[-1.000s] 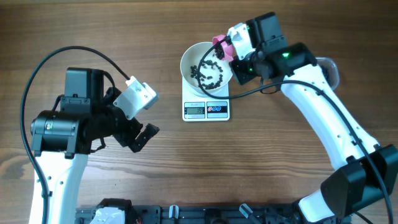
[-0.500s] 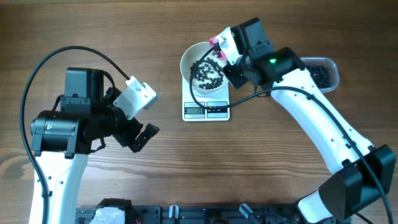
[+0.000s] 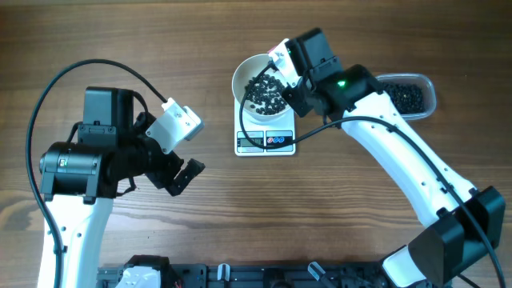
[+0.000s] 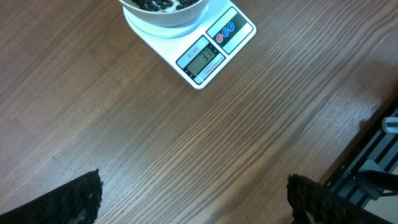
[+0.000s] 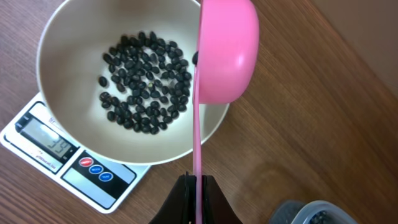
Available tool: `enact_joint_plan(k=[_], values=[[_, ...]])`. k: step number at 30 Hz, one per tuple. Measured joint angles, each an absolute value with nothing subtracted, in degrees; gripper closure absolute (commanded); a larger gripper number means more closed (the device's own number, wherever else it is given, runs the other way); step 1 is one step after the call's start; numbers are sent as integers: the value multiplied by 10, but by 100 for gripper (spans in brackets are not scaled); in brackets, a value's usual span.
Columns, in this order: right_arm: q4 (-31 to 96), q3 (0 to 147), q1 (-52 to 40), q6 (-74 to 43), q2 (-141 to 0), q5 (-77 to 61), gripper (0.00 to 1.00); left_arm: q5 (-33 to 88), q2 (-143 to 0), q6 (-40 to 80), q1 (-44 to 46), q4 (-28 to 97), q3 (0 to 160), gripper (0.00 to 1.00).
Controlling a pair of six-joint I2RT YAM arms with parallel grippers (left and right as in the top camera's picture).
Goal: Scoop item into bowl and weigh 150g on scale
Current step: 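Tilt the pink scoop with the right gripper to pour beans into the bowl, then move the empty scoop right back over the bean tub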
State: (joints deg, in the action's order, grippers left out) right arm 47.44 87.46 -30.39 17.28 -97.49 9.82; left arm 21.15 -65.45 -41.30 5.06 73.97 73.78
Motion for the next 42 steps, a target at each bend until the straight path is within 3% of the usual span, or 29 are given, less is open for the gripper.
enact_joint_plan(k=[22, 32, 42], values=[[482, 875, -313, 135, -959, 127, 96, 211, -655, -413, 51, 740, 738, 0], [604, 876, -186, 18, -847, 131, 96, 211, -655, -413, 51, 740, 738, 0], [663, 877, -76, -66, -839, 114, 96, 211, -655, -413, 51, 740, 738, 0]])
